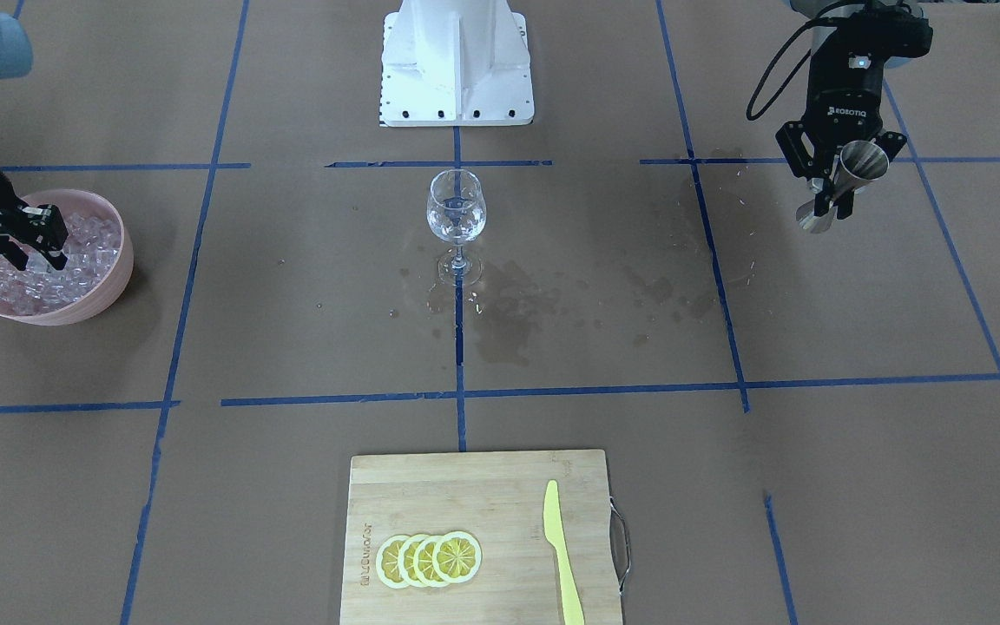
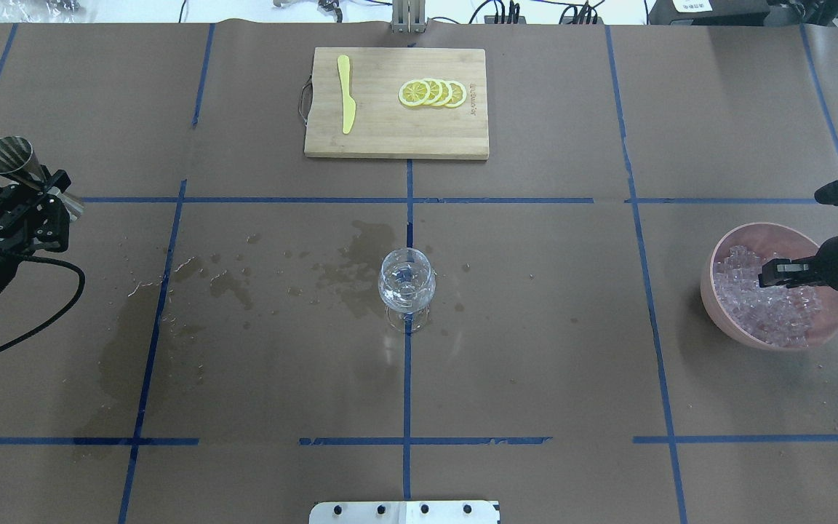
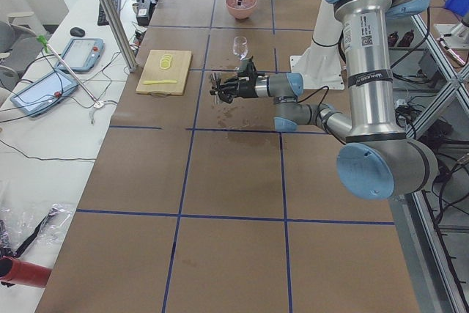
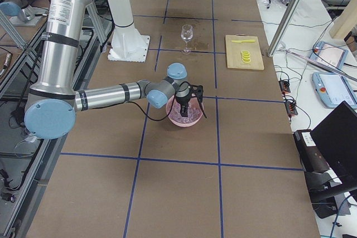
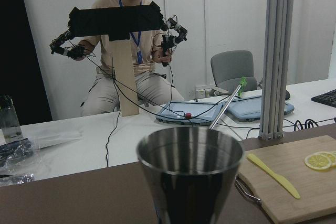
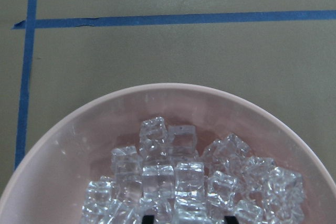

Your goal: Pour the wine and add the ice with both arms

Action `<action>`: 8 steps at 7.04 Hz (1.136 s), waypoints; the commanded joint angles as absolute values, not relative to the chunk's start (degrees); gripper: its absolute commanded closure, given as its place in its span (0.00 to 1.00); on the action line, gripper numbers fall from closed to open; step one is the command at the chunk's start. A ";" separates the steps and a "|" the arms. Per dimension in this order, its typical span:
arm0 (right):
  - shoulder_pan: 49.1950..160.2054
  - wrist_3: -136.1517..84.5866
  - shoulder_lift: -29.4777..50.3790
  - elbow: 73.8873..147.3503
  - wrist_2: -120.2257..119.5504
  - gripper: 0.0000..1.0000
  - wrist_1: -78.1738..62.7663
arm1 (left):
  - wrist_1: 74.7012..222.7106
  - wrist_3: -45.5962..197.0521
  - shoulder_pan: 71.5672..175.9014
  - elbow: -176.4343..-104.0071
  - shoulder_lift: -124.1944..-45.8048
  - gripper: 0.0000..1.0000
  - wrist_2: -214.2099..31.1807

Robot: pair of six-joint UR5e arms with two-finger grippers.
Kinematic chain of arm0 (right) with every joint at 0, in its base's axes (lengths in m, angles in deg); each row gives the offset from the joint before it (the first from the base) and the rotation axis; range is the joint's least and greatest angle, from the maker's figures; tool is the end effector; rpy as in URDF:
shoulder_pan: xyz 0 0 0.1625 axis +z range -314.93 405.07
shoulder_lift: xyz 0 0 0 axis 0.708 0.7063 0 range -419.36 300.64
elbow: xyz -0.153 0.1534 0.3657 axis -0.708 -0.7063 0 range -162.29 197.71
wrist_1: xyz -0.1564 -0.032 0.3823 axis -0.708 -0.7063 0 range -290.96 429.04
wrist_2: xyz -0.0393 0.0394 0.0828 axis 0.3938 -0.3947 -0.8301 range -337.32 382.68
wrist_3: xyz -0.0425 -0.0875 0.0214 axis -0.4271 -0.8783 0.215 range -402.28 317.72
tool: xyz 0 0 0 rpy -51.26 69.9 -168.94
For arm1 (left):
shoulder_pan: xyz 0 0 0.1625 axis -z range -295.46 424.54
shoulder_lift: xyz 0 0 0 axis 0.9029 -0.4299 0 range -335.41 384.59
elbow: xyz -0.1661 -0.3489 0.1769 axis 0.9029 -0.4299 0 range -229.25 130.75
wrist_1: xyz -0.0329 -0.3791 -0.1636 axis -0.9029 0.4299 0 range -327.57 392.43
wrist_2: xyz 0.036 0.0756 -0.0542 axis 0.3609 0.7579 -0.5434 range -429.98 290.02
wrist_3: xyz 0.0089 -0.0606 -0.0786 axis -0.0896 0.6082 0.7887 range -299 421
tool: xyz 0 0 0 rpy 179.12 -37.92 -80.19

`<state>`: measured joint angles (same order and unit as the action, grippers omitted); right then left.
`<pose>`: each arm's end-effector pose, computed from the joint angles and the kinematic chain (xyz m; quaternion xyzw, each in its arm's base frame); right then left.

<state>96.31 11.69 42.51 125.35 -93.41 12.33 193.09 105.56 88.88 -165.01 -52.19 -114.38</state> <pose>-0.2036 -0.3965 0.5456 0.0708 -0.3825 0.0468 0.9200 0.2498 -0.3375 0.4003 0.5878 0.3363 -0.1268 0.7248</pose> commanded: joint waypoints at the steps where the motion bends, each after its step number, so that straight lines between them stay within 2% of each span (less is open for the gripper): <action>1: 96.40 11.51 42.51 125.38 -93.51 0.89 12.35 | 193.09 105.56 88.88 -165.00 -52.22 1.00 -114.37; 2: 96.57 11.42 42.60 126.16 -93.86 1.00 12.35 | 193.09 105.56 88.80 -165.09 -52.22 1.00 -114.45; 6: 98.76 11.42 44.18 133.10 -95.18 1.00 11.74 | 193.09 106.08 88.80 -163.87 -52.22 1.00 -115.51; 8: 100.17 11.68 43.74 134.51 -96.66 1.00 11.56 | 192.57 116.15 88.45 -161.85 -52.48 1.00 -115.60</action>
